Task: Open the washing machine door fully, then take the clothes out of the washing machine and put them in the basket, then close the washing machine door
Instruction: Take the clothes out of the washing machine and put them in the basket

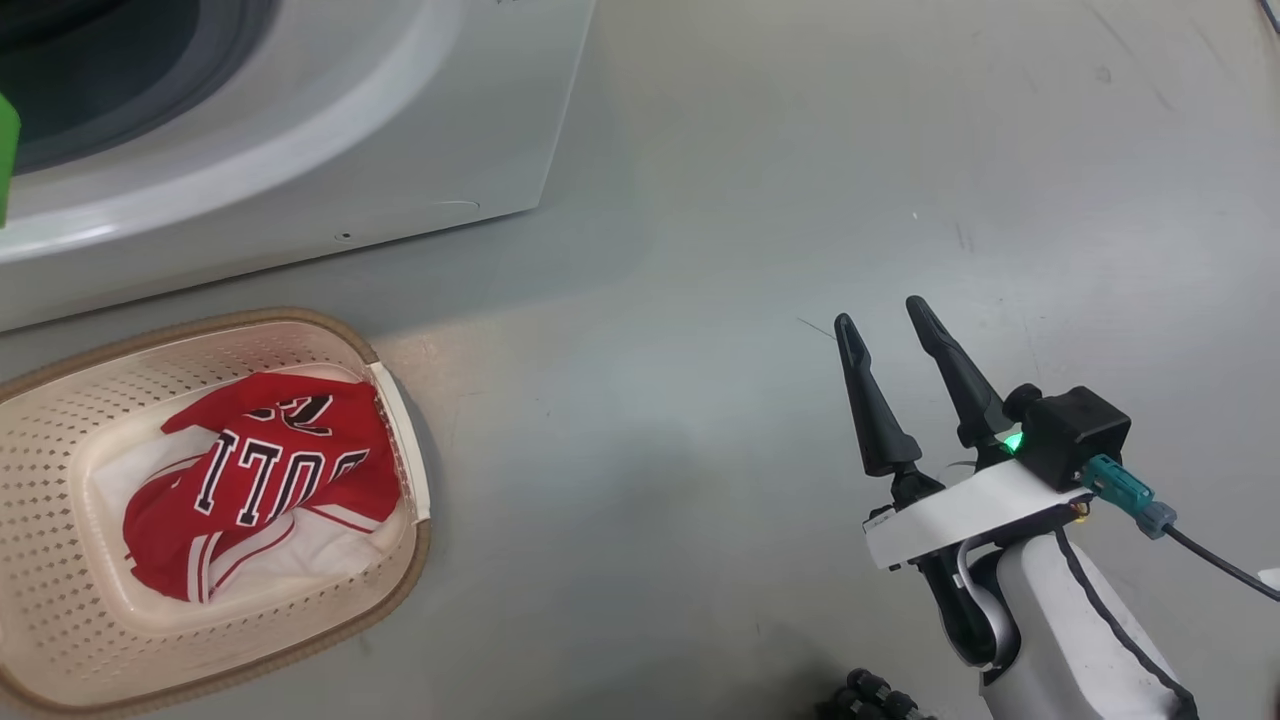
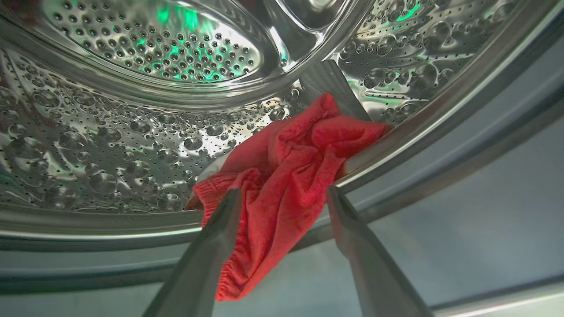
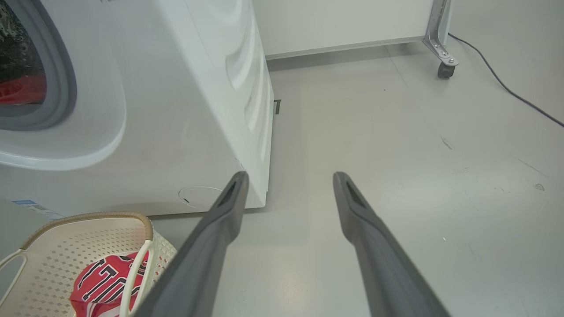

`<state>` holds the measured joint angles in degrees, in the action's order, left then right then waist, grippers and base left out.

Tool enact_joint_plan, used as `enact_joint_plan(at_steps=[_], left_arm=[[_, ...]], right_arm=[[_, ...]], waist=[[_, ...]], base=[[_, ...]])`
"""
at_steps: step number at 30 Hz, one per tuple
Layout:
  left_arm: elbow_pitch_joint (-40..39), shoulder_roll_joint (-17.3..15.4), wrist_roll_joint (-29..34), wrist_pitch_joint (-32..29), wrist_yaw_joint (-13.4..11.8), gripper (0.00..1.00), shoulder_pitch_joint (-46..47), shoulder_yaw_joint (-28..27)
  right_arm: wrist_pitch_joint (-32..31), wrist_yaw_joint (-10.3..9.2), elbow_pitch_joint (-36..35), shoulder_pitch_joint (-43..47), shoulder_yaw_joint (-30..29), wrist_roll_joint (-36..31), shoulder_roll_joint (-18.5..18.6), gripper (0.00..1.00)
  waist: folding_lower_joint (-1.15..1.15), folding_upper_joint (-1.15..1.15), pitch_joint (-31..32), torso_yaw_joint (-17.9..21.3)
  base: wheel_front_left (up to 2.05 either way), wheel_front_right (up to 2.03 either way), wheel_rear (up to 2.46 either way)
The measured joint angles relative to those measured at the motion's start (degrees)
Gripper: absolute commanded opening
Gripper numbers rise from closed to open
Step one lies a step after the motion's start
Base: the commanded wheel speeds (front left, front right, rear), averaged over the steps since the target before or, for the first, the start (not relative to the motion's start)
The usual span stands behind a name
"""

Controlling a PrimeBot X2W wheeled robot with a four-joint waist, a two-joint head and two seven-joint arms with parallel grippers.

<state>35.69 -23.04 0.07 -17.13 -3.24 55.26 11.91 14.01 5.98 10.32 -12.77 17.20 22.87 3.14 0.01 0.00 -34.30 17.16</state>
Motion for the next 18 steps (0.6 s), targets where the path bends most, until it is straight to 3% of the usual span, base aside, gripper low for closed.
enact_joint_plan(at_steps=[18], left_arm=[[6.9,-4.0,3.1,-5.4,0.1,1.0,6.0,1.0]], right_arm=[[0.1,0.43,0.6,-2.4,0.7,1.2,-0.4,1.0]], waist=[[0.0,0.0,-2.9,1.9]], base=[[0.0,0.0,0.0]])
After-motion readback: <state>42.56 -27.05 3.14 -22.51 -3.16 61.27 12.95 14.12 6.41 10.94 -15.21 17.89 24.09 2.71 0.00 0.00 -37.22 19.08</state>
